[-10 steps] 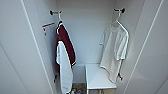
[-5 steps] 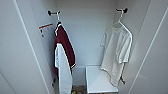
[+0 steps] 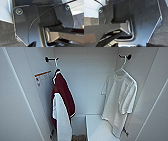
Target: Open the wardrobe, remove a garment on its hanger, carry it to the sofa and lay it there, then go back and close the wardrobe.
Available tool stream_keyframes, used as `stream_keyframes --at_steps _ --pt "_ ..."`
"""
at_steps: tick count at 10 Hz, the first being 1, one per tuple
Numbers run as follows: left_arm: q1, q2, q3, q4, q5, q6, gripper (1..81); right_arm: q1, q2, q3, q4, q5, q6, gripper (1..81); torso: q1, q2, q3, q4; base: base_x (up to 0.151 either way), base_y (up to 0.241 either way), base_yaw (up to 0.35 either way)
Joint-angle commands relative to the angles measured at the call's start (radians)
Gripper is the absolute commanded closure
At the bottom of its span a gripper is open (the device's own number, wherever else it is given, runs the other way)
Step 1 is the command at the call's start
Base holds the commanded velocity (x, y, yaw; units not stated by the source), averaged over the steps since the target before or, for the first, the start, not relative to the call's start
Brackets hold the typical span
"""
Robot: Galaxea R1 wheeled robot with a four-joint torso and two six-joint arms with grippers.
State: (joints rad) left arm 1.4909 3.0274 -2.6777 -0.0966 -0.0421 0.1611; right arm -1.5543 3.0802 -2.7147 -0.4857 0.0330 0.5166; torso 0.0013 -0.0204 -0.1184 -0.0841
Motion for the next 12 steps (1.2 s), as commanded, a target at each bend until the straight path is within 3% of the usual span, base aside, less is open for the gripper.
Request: stream_keyframes --at_steps 1,5,9,11,12 --pt "-0.037 -0.001 0.004 0.009 0.06 0.011 1.0 0.035 0.005 0.006 -0.014 -0.048 -0.003 1.0 0.0 0.0 0.0 0.0 0.103 0.0 0.0" --pt "-0.036 0.001 0.004 0.008 0.061 0.009 1.0 0.036 0.008 0.003 -0.011 -0.048 -0.003 1.0 0.0 0.0 0.0 0.0 0.089 0.0 0.0" --pt "-0.036 0.001 0.004 0.008 0.061 0.009 1.0 0.035 0.008 0.003 -0.013 -0.05 -0.003 1.0 0.0 0.0 0.0 0.0 0.0 0.0 0.0" --pt "-0.036 0.005 0.004 0.008 0.061 0.009 1.0 0.032 0.008 0.003 -0.013 -0.05 -0.003 1.0 0.0 0.0 0.0 -0.082 0.0 0.0 0.0" --pt "-0.043 0.004 0.007 0.009 0.061 0.009 1.0 0.032 0.008 0.003 -0.013 -0.05 -0.003 1.0 0.0 0.0 0.0 -0.105 0.0 0.0 0.0"
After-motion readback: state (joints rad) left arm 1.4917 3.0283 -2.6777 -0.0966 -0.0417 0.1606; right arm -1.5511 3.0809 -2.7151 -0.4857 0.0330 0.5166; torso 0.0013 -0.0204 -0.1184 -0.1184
